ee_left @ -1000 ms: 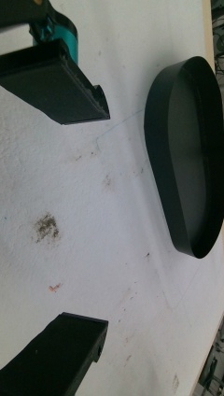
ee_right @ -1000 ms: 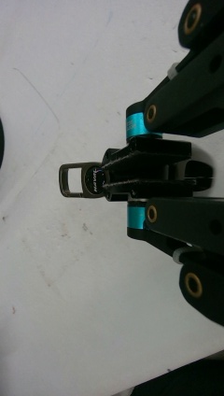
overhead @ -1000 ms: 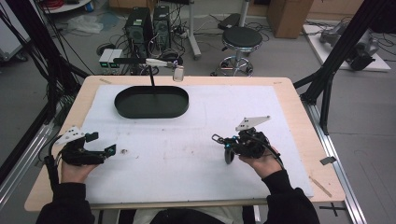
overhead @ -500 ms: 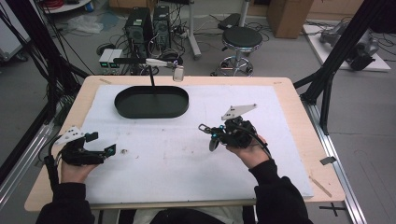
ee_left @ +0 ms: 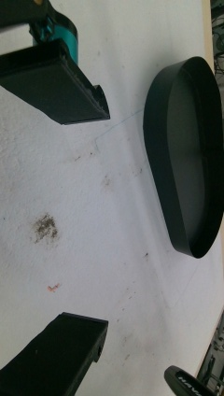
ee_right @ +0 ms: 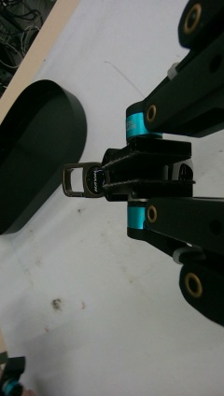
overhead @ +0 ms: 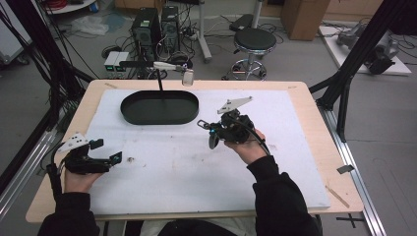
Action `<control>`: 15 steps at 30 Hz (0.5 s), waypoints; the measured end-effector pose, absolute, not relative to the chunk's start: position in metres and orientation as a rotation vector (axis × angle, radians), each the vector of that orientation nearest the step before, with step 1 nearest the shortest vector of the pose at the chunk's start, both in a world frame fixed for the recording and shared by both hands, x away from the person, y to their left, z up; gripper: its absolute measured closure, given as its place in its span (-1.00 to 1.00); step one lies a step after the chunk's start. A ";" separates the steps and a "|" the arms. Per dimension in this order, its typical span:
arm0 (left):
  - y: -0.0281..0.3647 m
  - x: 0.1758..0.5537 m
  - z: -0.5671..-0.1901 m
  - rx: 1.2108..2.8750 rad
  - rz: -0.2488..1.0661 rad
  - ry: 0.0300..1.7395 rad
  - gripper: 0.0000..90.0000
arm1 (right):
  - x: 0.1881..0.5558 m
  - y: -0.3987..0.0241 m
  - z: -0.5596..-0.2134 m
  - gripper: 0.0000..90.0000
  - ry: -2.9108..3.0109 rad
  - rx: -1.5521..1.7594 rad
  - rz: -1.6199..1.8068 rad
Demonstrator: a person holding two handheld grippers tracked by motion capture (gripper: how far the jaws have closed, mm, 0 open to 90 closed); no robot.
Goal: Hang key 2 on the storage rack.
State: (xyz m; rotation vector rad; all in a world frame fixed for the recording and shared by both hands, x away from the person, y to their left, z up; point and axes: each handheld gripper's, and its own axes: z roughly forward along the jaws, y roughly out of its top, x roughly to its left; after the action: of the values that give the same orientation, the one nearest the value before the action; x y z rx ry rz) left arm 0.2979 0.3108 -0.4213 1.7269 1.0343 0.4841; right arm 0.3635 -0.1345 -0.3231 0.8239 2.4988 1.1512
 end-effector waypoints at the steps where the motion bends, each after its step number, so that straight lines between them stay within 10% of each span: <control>1: 0.311 0.298 -0.421 1.729 0.484 1.033 -0.94 | 0.365 -0.133 -0.322 0.85 2.496 0.826 1.156; 15: 0.312 0.298 -0.421 1.721 0.482 1.033 -0.94 | 0.389 -0.102 -0.311 0.85 2.502 0.811 1.177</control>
State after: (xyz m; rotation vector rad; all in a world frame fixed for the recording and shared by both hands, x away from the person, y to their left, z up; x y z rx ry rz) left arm 0.2981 0.3120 -0.4212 1.7214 1.0330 0.4821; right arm 0.3890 -0.1022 -0.3106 0.8114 2.5020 1.1767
